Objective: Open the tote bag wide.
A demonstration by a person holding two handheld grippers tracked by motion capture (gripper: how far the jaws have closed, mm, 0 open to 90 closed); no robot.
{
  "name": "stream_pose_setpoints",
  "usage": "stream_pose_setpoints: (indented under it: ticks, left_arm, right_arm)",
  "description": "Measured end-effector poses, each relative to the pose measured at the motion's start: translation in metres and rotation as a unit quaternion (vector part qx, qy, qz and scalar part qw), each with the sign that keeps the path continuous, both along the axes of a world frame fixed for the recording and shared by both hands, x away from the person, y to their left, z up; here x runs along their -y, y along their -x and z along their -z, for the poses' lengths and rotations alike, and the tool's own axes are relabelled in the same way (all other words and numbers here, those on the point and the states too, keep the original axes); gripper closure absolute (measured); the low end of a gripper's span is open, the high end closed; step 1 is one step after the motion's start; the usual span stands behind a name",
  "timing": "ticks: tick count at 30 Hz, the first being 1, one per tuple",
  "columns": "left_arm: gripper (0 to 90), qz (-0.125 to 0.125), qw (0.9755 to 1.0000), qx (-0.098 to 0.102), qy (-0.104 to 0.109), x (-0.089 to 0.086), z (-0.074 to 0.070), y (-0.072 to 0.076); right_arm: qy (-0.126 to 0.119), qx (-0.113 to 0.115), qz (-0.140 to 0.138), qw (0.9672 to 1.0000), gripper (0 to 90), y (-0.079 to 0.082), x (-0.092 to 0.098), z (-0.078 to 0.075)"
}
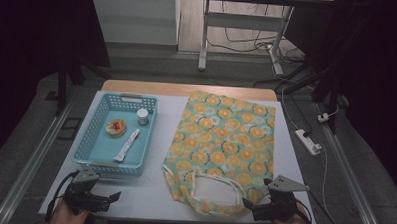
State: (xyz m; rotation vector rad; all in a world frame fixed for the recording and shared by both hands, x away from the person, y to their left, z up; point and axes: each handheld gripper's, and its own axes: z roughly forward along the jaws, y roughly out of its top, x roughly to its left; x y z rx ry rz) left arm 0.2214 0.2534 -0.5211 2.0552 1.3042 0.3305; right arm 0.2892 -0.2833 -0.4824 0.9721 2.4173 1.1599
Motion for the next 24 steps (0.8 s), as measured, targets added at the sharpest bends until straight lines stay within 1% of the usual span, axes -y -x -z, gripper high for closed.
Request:
stream_pose_setpoints:
  ticks: [2, 4, 5, 7, 8, 10, 12, 13, 16, 17, 19, 20, 22, 24]
  left_arm:
    - [0.4, 0.0, 1.0, 0.0, 0.0, 0.0, 0.0, 0.0]
    - [0.4, -0.001, 1.0, 0.0, 0.001, 0.0, 0.0, 0.0]
    - [0.4, -0.001, 1.0, -0.001, 0.001, 0.0, 0.0, 0.0]
    - [0.4, -0.001, 1.0, -0.001, 0.001, 0.0, 0.0, 0.0]
    - [0.4, -0.001, 1.0, -0.001, 0.001, 0.0, 0.0, 0.0]
    - [0.4, -0.001, 1.0, -0.001, 0.001, 0.0, 0.0, 0.0]
    - [0.4, -0.001, 1.0, -0.001, 0.001, 0.0, 0.0, 0.0]
    - [0.4, -0.001, 1.0, -0.001, 0.001, 0.0, 0.0, 0.0]
    - [0.4, -0.002, 1.0, -0.001, 0.0, 0.0, 0.0, 0.0]
    - [0.4, -0.002, 1.0, -0.001, 0.0, 0.0, 0.0, 0.0]
    - [0.4, -0.002, 1.0, -0.001, 0.0, 0.0, 0.0, 0.0]
    - [0.4, -0.002, 1.0, -0.001, 0.0, 0.0, 0.0, 0.0]
    - [0.4, -0.002, 1.0, -0.001, -0.001, 0.0, 0.0, 0.0]
    - [0.4, -0.002, 1.0, -0.001, -0.002, 0.0, 0.0, 0.0]
  right_arm:
    - [0.0, -0.001, -0.002, 1.0, 0.0, 0.001, -0.002, 0.0]
    - [0.001, -0.006, -0.008, 1.0, 0.0, 0.002, -0.007, -0.001]
    - [0.004, -0.008, -0.014, 0.9999, 0.0, 0.003, -0.013, -0.001]
    - [0.004, -0.009, -0.017, 0.9998, 0.0, 0.004, -0.015, -0.001]
    - [0.006, -0.012, -0.025, 0.9996, 0.0, 0.006, -0.021, -0.002]
    - [0.004, -0.012, -0.03, 0.9995, 0.0, 0.007, -0.024, -0.002]
    - [0.002, -0.02, -0.044, 0.9988, 0.0, 0.009, -0.033, -0.003]
    - [0.002, -0.02, -0.044, 0.9988, 0.0, 0.009, -0.033, -0.003]
    - [0.005, -0.026, -0.059, 0.9979, 0.0, 0.01, -0.043, -0.003]
    - [0.007, -0.028, -0.069, 0.9972, 0.0, 0.012, -0.05, -0.004]
    - [0.01, -0.027, -0.081, 0.9963, 0.0, 0.013, -0.056, -0.004]
    - [0.01, -0.027, -0.081, 0.9963, 0.0, 0.013, -0.056, -0.004]
    - [0.012, -0.026, -0.092, 0.9953, 0.0, 0.015, -0.063, -0.005]
    - [0.015, -0.029, -0.108, 0.9936, 0.0, 0.016, -0.074, -0.004]
